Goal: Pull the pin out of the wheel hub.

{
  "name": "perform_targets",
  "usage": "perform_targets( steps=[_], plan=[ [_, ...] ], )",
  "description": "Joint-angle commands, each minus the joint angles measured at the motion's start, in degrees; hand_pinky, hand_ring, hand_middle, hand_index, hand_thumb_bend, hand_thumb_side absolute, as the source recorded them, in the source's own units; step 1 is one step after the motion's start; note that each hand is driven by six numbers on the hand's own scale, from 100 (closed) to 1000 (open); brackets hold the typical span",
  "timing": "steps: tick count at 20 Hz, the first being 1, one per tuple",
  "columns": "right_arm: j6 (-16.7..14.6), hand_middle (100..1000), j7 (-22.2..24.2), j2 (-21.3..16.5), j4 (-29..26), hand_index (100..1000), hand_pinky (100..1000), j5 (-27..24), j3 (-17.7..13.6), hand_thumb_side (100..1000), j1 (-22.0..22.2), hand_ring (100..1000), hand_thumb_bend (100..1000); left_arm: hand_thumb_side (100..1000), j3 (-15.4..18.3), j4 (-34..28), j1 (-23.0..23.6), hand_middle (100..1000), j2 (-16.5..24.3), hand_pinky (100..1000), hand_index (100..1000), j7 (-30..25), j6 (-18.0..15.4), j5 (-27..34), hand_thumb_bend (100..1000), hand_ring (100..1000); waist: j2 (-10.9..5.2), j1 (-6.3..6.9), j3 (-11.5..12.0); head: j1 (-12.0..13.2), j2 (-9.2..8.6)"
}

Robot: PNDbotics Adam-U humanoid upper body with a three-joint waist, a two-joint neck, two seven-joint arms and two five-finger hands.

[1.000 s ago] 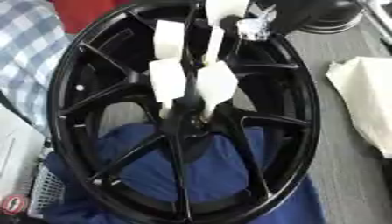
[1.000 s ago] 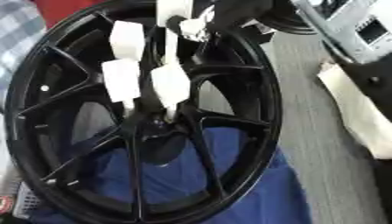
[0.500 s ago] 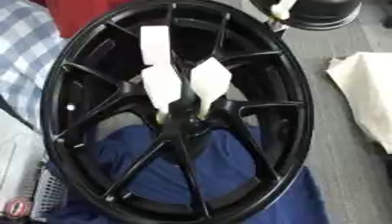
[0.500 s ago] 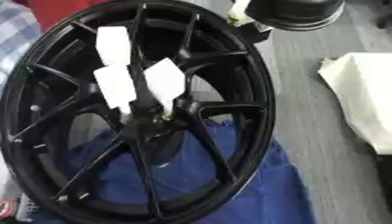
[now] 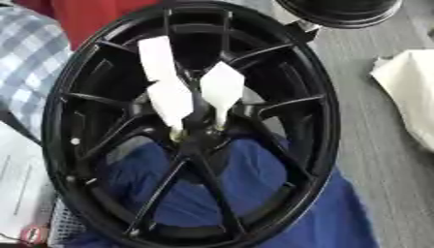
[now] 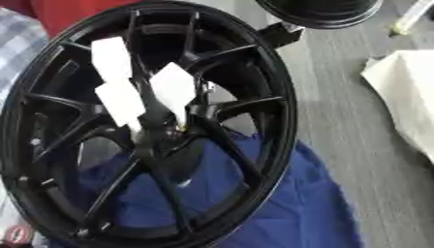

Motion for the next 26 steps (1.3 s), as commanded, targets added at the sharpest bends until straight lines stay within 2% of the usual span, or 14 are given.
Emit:
perform_targets(
  steps=[1,5,6,10,12,14,15,16,17,20,22,26],
  plan=[
    [-0.9,859,1.8,-1.1,2.8,938,966,3.0,-2.3,450,0.4,911,148,465,0.7,-1.0,-0.2,727,0.8,820,791,0.2,-0.1,-0.2,605,771,-1.78,0.01,-0.3,0.4,-0.68],
    [-1.3,903,6.0,-0.6,5.0,948,983,3.8,-3.2,196,0.8,962,180,464,0.7,-1.0,-0.1,727,0.7,820,792,0.2,0.0,-0.2,605,772,-1.8,0.05,-0.6,0.5,-0.84],
    [-1.2,900,6.5,-0.5,5.1,946,981,4.0,-3.3,195,0.8,959,178,464,0.7,-1.0,0.0,728,0.7,820,792,0.2,0.0,-0.1,606,772,-1.81,0.03,-0.7,0.6,-0.84],
    [-0.4,905,7.1,-0.4,5.1,942,979,4.9,-3.6,100,0.6,961,193,464,0.7,-1.0,0.0,728,0.6,820,792,0.1,0.1,-0.1,606,772,-1.82,-0.17,-0.8,0.4,-1.0],
    [0.6,947,7.0,-0.4,5.2,960,1000,5.6,-3.6,146,0.6,986,215,463,0.7,-1.0,-0.1,728,0.6,820,792,0.1,0.1,-0.1,607,772,-1.8,-0.29,-0.8,0.3,-0.97],
    [2.0,935,6.8,-0.6,5.3,958,1000,7.1,-3.5,181,0.7,992,233,463,0.7,-1.0,-0.1,728,0.6,820,792,0.0,0.1,-0.1,607,772,-1.8,-0.37,-0.7,0.3,-0.97],
    [2.2,831,6.5,-0.5,5.2,934,977,8.0,-3.6,108,0.6,955,255,463,0.7,-1.0,0.0,729,0.6,820,792,0.0,0.1,-0.1,607,772,-1.78,-0.41,-0.7,0.3,-0.96],
    [2.2,811,6.2,-0.3,5.0,911,964,8.2,-3.6,100,0.6,934,197,464,0.7,-1.0,0.0,729,0.6,821,792,0.0,0.1,-0.1,606,773,-1.78,-0.44,-0.7,0.3,-0.96],
    [2.0,803,5.7,0.1,4.6,893,959,7.6,-3.8,176,0.4,916,121,464,0.7,-1.0,0.0,729,0.6,820,792,0.0,0.1,-0.1,606,773,-1.77,-0.45,-0.6,0.4,-0.99],
    [0.0,774,2.4,0.6,1.9,871,951,2.7,-3.7,348,-0.1,868,100,465,0.6,-1.0,-0.1,729,0.6,820,792,-0.1,0.1,-0.1,607,773,-1.79,-0.44,-0.6,0.3,-1.01],
    [-2.1,734,0.6,0.8,-1.0,844,937,-2.1,-2.8,409,-0.8,824,100,465,0.6,-1.0,-0.2,729,0.6,820,792,-0.2,0.1,-0.1,605,773,-1.81,-0.44,-0.4,0.2,-1.08],
    [-6.6,704,-1.1,1.4,-8.2,819,930,-10.2,0.0,483,-3.1,800,100,464,0.3,-1.0,-0.6,728,0.8,820,791,-0.4,0.0,-0.1,604,772,-1.93,-0.45,0.0,0.0,-1.01]
  ],
)
